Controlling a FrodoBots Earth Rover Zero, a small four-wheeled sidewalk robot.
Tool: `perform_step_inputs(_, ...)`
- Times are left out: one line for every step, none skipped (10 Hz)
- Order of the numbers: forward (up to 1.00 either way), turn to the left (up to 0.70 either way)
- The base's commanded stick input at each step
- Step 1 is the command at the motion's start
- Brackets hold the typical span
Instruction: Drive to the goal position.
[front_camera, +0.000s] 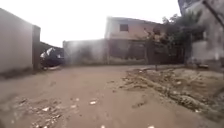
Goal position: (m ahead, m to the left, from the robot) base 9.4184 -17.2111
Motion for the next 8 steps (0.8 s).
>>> perform_step_inputs(0.5,0.01)
perform_step_inputs(0.5,0.01)
perform_step_inputs(0.5,0.01)
perform_step_inputs(0.5,0.01)
perform_step_inputs(0.5,0.01)
perform_step_inputs(0.5,0.01)
perform_step_inputs(0.5,0.01)
perform_step_inputs(0.5,0.01)
